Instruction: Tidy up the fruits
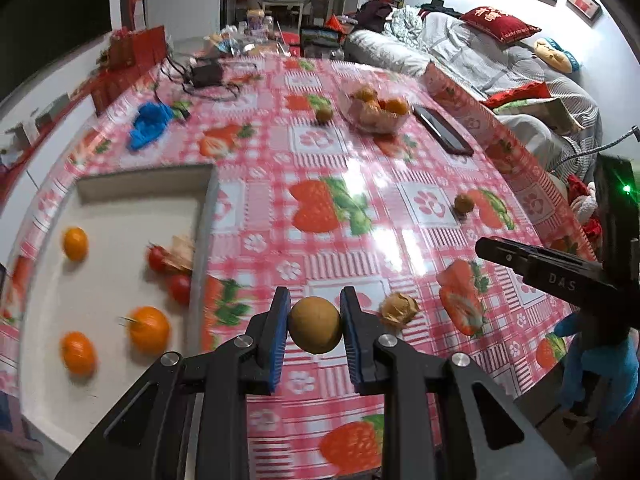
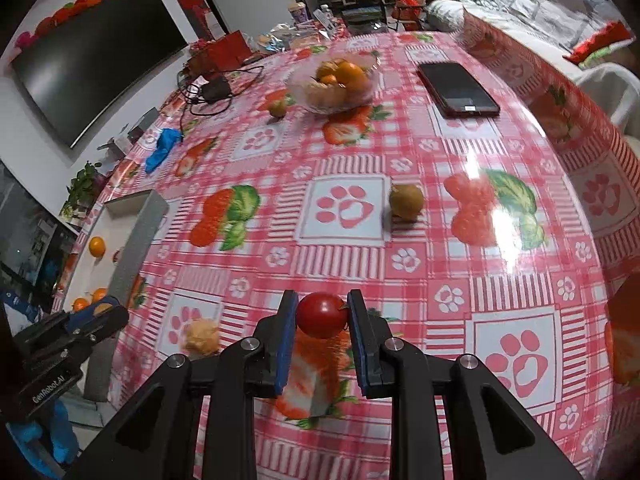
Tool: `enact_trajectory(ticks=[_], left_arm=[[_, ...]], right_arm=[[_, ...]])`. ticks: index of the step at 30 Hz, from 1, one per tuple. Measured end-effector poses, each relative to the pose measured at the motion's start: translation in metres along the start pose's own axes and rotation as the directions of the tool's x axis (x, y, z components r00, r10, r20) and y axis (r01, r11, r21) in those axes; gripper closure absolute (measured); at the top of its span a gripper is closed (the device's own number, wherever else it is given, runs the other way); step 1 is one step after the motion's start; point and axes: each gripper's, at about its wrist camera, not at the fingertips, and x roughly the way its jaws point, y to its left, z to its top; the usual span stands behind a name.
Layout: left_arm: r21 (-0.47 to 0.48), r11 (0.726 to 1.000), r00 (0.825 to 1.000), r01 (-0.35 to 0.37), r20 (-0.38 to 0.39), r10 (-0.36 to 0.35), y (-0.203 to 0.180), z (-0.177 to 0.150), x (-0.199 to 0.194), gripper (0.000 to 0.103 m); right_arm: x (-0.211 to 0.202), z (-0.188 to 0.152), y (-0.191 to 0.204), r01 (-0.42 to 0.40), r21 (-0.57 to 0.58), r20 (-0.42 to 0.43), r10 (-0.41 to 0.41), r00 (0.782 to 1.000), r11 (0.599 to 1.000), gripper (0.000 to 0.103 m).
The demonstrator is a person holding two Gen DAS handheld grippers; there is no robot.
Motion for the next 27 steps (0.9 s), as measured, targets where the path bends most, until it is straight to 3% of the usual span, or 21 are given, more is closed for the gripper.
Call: enact_trajectory(ticks=[9,15,21,27], left_arm=[[0.005,0.996,0.994,-0.085,0.068,0.084,0.054,0.021,-0.051,0.075],[-0.039,0.989,0.986,-0.140,0.089,0.143,0.095,0.027,-0.066,0.075],[-0.127,0.979,0.987,-0.156,0.025,0.161,0.133,0.014,-0.050,0.075],[-0.144,0.971,0.982,-0.191,-0.015,0.190,0.150,-0.005,-0.032,0.075]], right_arm=[[-0.012,0.026,0.052,-0.072,-0.051,0.014,0.073,0.997,0.996,0.076],[-0.007,0.042,0.107,-0.123,-0.135,-0.006,0.123,0.992,0.983,0.076],[0.010,0.043,0.164,-0.167,-0.222,-0.047,0.161,0.986,0.961,0.076],[0.040,0.037,0.211,-0.223,-0.262,-0.128,0.196,0.972,0.939,0.076]])
